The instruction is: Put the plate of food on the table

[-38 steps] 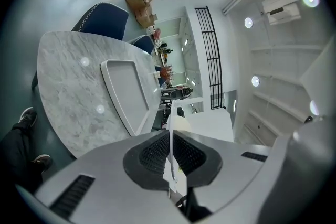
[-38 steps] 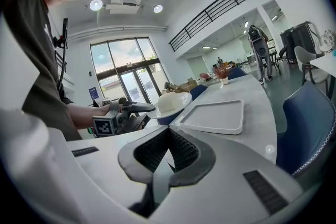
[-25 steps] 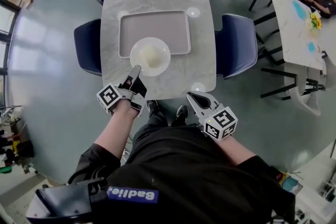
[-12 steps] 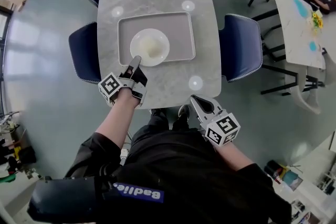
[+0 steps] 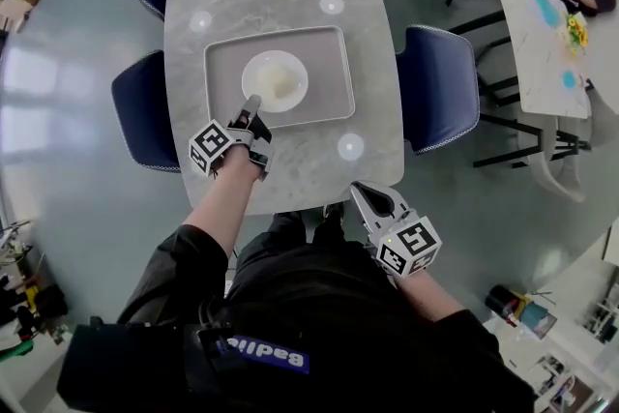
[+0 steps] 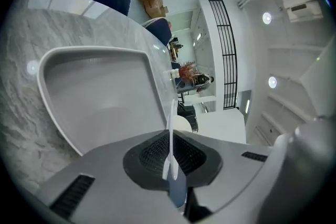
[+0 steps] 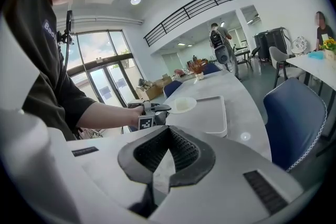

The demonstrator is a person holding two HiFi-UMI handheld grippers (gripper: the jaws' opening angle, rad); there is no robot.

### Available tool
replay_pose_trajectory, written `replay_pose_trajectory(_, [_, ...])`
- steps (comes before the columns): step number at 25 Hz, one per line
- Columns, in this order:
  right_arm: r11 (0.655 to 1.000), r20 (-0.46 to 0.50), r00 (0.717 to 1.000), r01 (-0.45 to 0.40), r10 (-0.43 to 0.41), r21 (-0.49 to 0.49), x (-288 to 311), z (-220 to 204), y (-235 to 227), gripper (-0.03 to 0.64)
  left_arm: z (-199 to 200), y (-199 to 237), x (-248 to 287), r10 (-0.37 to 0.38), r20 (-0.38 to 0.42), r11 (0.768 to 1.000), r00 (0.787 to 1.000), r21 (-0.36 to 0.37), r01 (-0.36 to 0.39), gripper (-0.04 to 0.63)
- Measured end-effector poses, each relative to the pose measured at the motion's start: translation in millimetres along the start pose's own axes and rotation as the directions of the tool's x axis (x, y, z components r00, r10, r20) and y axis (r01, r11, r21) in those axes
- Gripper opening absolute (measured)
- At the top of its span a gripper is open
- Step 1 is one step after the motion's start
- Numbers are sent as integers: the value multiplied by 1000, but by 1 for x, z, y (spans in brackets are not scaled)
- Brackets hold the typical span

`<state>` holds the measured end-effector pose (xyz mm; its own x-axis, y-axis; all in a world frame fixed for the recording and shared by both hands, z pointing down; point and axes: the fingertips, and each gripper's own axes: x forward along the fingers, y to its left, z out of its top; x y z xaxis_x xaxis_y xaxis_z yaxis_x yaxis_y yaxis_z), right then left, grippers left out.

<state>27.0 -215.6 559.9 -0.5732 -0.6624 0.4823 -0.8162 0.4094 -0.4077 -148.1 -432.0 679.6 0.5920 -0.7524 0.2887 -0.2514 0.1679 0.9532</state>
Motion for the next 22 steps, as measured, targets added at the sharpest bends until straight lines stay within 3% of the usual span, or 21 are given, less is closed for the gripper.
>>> replay_pose_trajectory(7, [999,-38,999,31,-30,10,-8,-10,-8,11,-1,23,24,70,-13,997,997,46,-70,20])
replay_pose_trajectory(22, [999,-62,998,29,-28,13,-21,-19,-18,11,-7,48,43,146,-8,989,989,28,-145,21])
